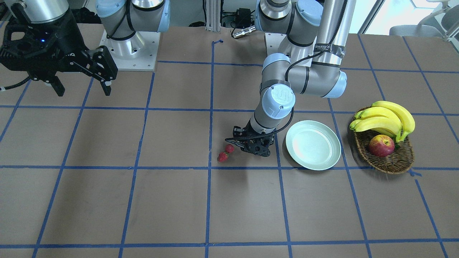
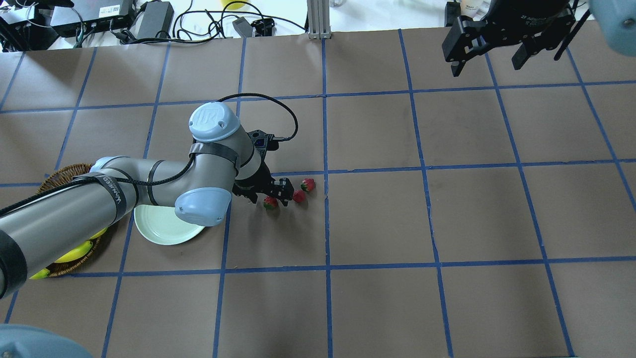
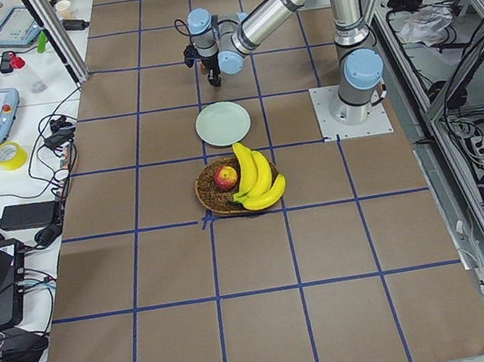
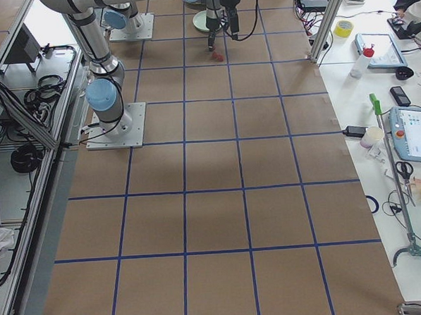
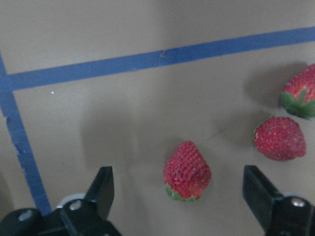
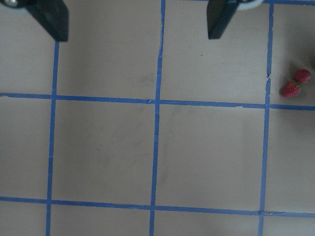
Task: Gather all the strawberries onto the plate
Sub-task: 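Grasp one strawberry with the left gripper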
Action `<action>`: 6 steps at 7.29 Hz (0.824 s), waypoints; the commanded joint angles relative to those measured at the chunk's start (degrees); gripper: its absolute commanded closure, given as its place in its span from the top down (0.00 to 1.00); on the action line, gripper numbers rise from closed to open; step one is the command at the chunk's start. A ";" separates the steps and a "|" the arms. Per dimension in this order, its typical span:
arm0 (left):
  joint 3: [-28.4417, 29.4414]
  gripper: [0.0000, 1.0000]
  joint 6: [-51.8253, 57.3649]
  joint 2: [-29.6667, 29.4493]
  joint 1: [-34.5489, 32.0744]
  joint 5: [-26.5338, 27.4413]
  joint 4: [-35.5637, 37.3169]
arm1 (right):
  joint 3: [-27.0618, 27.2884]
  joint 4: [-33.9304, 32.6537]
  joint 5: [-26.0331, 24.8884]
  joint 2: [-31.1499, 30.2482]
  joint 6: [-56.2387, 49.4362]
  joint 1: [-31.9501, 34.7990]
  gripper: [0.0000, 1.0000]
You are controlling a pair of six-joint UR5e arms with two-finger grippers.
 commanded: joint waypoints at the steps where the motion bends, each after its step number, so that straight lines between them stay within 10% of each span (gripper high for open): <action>1: 0.34 0.00 0.27 -0.03 -0.10 0.15 -0.06 | 0.15 -0.05 0.03 0.09 -0.01 0.17 1.00; 6: 12.21 0.00 13.93 4.72 12.41 13.85 -18.15 | 2.35 -1.19 -0.14 0.09 0.08 0.17 1.00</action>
